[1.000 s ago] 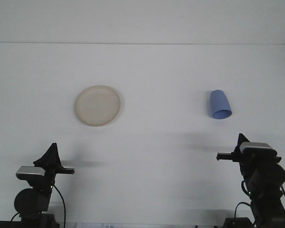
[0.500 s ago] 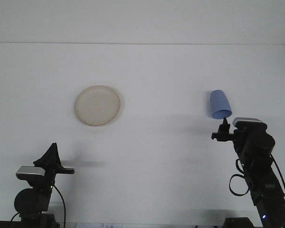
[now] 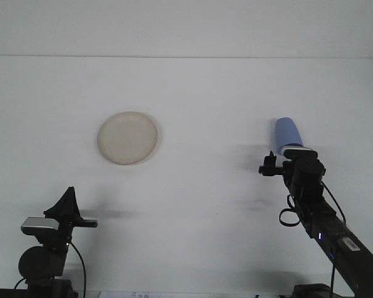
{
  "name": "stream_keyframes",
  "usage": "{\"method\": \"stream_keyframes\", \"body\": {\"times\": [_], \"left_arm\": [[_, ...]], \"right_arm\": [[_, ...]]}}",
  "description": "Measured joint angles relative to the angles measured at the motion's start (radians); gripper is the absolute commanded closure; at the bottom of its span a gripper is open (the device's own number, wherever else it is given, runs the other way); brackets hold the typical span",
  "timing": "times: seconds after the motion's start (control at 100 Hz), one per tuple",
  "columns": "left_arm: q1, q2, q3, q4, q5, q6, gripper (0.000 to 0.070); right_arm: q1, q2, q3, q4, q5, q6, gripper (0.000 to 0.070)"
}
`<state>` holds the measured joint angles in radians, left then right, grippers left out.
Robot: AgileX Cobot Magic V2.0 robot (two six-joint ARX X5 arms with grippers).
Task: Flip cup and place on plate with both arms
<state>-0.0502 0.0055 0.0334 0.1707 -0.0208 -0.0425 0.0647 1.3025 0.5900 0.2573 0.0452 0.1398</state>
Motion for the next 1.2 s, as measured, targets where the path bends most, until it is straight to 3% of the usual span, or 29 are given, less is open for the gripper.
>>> {"method": "stream_keyframes", "body": {"times": [0.21,0.36,0.46,0.52,0.6,0.79,0.99,1.2], "left_arm": [[0.0,0.0,0.0,0.0,0.0,0.0,0.0688],[0.0,0.0,0.0,0.0,0.0,0.0,0.0688],[0.0,0.0,0.0,0.0,0.0,0.0,0.0688],[0.0,0.0,0.0,0.0,0.0,0.0,0.0688],[0.0,0.0,0.0,0.0,0.0,0.0,0.0688],[0.0,0.0,0.0,0.0,0.0,0.0,0.0688],[0.0,0.0,0.0,0.0,0.0,0.0,0.0688],[0.0,0.0,0.0,0.0,0.0,0.0,0.0688]], "right_arm": [[-0.011,0.171,0.0,0.216,-0.001,0.021,0.0189],[-0.032,0.27,0.003,0.325,-0.024,0.026,0.031],[-0.045,0.316,0.037,0.335,-0.039,0.026,0.0333],[-0.055,0.341,0.065,0.34,-0.066,0.026,0.0435],[-0.067,0.354,0.091,0.341,-0.09,0.027,0.07],[-0.065,0.352,0.101,0.352,-0.133,0.031,0.07],[-0.01,0.204,0.101,0.176,-0.144,0.023,0.07],[0.123,-0.064,0.301,-0.346,-0.158,0.007,0.07]]}}
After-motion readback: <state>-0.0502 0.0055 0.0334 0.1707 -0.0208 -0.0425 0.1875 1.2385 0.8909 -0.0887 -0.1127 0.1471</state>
